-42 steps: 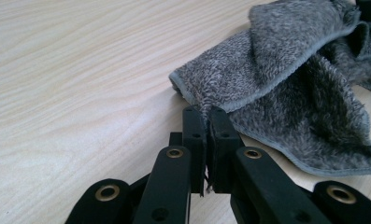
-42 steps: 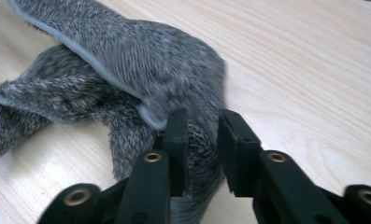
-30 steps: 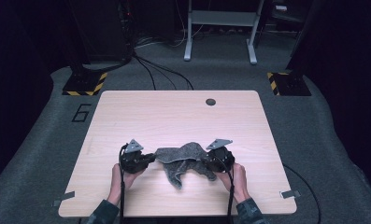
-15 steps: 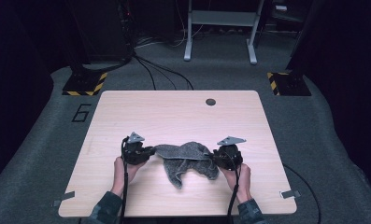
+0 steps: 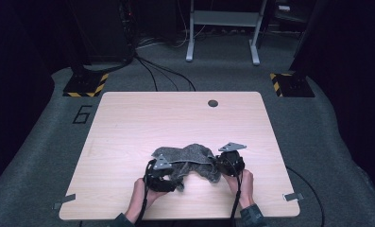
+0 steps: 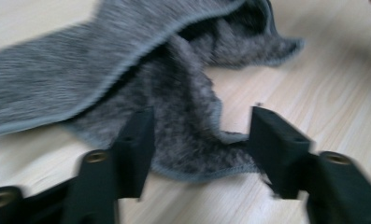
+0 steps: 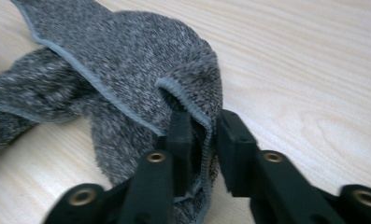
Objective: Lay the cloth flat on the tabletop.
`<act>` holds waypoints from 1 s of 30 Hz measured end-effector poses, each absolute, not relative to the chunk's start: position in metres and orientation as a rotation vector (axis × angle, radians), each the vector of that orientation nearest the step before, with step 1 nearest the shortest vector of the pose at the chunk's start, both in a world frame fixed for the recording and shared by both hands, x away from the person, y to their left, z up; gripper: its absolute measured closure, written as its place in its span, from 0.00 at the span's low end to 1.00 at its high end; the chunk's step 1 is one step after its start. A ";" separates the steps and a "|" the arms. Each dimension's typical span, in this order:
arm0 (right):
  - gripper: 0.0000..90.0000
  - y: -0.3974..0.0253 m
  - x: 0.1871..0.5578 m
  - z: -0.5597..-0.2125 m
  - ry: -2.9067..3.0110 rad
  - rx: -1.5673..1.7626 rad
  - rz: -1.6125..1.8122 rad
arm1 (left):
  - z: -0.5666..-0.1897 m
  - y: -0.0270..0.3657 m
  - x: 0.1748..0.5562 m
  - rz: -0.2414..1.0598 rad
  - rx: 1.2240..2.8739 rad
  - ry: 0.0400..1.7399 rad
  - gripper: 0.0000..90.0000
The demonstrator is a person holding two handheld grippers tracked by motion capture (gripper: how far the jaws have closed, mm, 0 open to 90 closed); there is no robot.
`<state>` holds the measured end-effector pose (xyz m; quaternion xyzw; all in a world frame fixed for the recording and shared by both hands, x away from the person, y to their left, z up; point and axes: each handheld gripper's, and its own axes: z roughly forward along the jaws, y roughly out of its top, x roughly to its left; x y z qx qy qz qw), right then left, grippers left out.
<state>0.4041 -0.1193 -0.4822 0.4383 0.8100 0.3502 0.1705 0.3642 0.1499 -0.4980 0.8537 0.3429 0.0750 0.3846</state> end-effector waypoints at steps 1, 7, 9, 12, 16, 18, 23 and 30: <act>0.90 -0.121 0.404 -0.485 2.292 1.252 0.994 | -0.501 0.148 0.366 0.181 2.189 0.865 0.70; 0.95 -0.132 0.405 -0.488 2.276 1.296 0.970 | -0.509 0.155 0.372 0.171 2.231 0.841 0.94; 0.96 -0.138 0.405 -0.490 2.265 1.311 0.966 | -0.508 0.163 0.370 0.167 2.233 0.843 0.95; 0.96 -0.147 0.406 -0.492 2.252 1.340 0.956 | -0.508 0.175 0.366 0.145 2.246 0.832 0.95; 0.85 -0.152 0.409 -0.497 2.247 1.392 0.939 | -0.507 0.189 0.360 0.111 2.236 0.818 0.90; 0.73 -0.155 0.407 -0.497 2.244 1.385 0.960 | -0.503 0.197 0.359 0.106 2.212 0.848 0.70; 0.50 -0.164 0.383 -0.478 2.188 1.325 1.063 | -0.487 0.221 0.359 0.160 2.106 0.926 0.40; 0.42 -0.136 0.356 -0.470 2.268 1.191 1.142 | -0.482 0.244 0.398 0.267 1.997 1.095 0.36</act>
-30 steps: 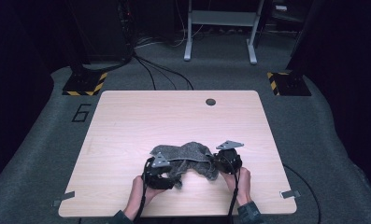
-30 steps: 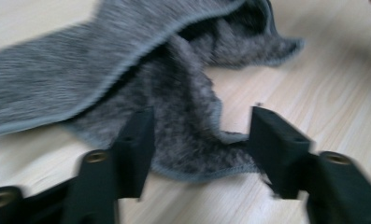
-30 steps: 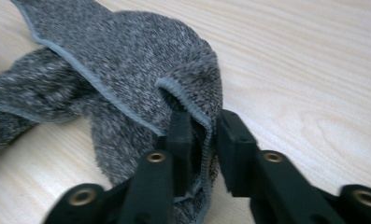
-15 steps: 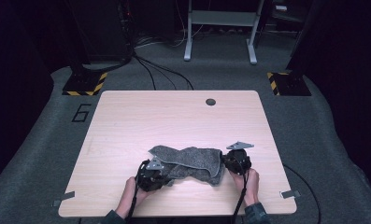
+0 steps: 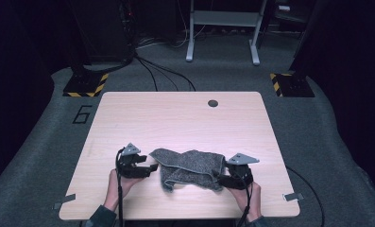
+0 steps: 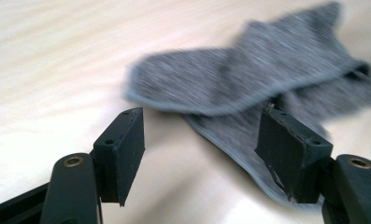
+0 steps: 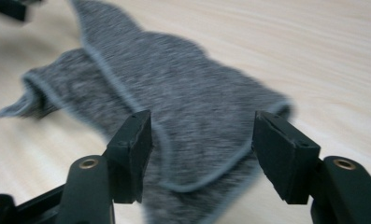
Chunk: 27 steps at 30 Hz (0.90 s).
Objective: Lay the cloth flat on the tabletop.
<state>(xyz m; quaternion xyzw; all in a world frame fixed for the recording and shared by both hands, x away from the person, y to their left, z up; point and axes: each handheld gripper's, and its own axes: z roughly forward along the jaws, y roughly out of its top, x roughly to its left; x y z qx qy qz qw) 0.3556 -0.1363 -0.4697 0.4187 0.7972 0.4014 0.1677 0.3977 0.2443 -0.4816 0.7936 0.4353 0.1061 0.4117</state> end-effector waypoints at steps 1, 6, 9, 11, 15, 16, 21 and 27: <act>0.41 -0.129 0.353 -0.473 2.293 1.171 1.152 | -0.483 0.244 0.403 0.273 1.995 1.114 0.36; 0.46 -0.111 0.354 -0.488 2.361 1.137 1.045 | -0.490 0.237 0.422 0.253 1.990 1.171 0.38; 0.51 -0.112 0.361 -0.494 2.375 1.174 1.030 | -0.492 0.236 0.428 0.267 2.005 1.186 0.39; 0.55 -0.113 0.365 -0.497 2.385 1.189 1.031 | -0.494 0.235 0.432 0.261 1.996 1.214 0.40; 0.72 -0.111 0.368 -0.502 2.392 1.181 1.003 | -0.500 0.233 0.440 0.244 2.043 1.220 0.50; 0.78 -0.111 0.368 -0.503 2.393 1.185 1.001 | -0.502 0.232 0.440 0.252 2.051 1.212 0.56; 0.96 -0.109 0.371 -0.499 2.391 1.174 1.005 | -0.501 0.229 0.440 0.254 2.083 1.183 0.92; 0.97 -0.120 0.375 -0.490 2.356 1.213 1.098 | -0.497 0.230 0.433 0.255 2.054 1.181 0.97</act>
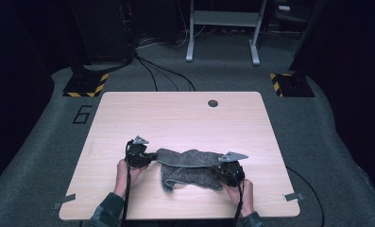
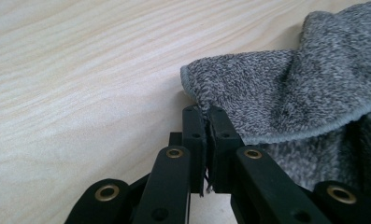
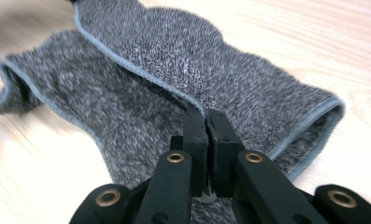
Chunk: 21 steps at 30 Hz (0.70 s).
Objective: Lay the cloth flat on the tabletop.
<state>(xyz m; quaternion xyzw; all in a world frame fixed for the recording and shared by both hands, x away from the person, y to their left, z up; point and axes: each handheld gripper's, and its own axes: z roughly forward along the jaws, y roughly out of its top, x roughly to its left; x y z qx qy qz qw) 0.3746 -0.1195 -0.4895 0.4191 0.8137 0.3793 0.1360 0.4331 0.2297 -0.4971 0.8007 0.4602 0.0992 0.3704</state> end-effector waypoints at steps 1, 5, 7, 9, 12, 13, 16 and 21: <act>0.97 -0.121 0.375 -0.488 2.347 1.210 1.109 | -0.496 0.231 0.432 0.247 2.048 1.175 0.97; 0.97 -0.127 0.374 -0.485 2.344 1.224 1.124 | -0.493 0.234 0.422 0.227 2.035 1.163 0.97; 0.97 -0.129 0.370 -0.484 2.343 1.224 1.138 | -0.495 0.235 0.417 0.217 2.040 1.154 0.97; 0.97 -0.130 0.368 -0.484 2.348 1.222 1.139 | -0.496 0.235 0.411 0.220 2.040 1.148 0.97; 0.98 -0.132 0.363 -0.483 2.353 1.223 1.157 | -0.495 0.236 0.407 0.236 2.023 1.143 0.98; 0.98 -0.133 0.365 -0.483 2.356 1.212 1.153 | -0.493 0.236 0.409 0.244 2.023 1.138 0.98; 0.99 -0.134 0.391 -0.473 2.358 1.197 1.132 | -0.483 0.232 0.438 0.276 2.047 1.148 0.98; 0.99 -0.126 0.485 -0.412 2.300 1.180 1.084 | -0.419 0.225 0.511 0.427 1.979 1.213 0.98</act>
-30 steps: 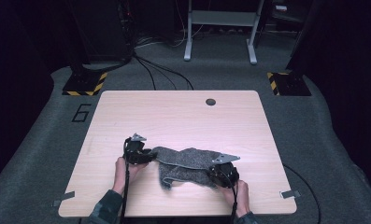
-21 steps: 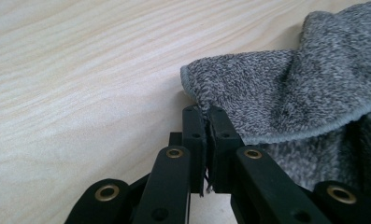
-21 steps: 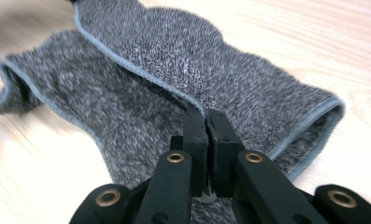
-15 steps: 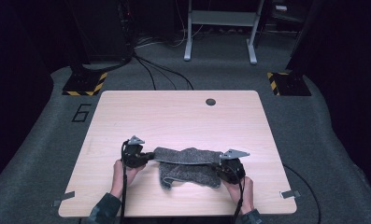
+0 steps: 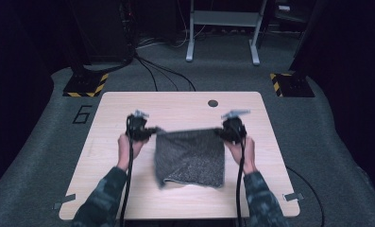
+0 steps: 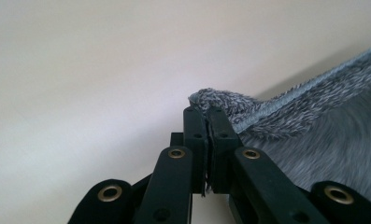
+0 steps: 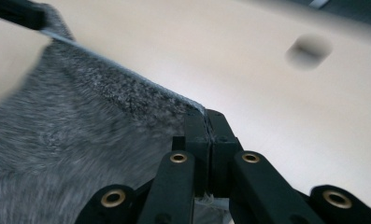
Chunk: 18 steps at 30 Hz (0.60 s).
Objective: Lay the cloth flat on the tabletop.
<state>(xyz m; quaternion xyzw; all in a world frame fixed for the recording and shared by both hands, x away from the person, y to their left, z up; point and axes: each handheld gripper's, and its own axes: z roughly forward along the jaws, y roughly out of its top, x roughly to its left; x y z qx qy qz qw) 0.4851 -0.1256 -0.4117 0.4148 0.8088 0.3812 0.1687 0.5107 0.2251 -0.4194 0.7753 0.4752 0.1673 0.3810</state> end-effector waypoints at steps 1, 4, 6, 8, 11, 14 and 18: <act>0.99 -0.123 0.497 -0.393 2.262 1.163 1.072 | -0.399 0.225 0.516 0.470 1.943 1.211 0.98; 0.99 -0.120 0.502 -0.329 2.147 1.108 1.110 | -0.335 0.227 0.503 0.595 1.876 1.117 0.98; 0.99 -0.121 0.498 -0.318 2.124 1.080 1.132 | -0.326 0.229 0.494 0.607 1.859 1.091 0.98; 0.98 -0.124 0.484 -0.307 2.103 1.035 1.166 | -0.320 0.233 0.476 0.595 1.845 1.048 0.98; 0.98 -0.127 0.456 -0.317 2.121 0.988 1.201 | -0.342 0.236 0.447 0.564 1.883 1.018 0.98; 0.97 -0.130 0.416 -0.373 2.196 0.973 1.171 | -0.410 0.235 0.413 0.456 1.967 1.041 0.97; 0.88 -0.126 0.388 -0.444 2.363 1.008 1.096 | -0.482 0.240 0.393 0.276 2.031 1.117 0.94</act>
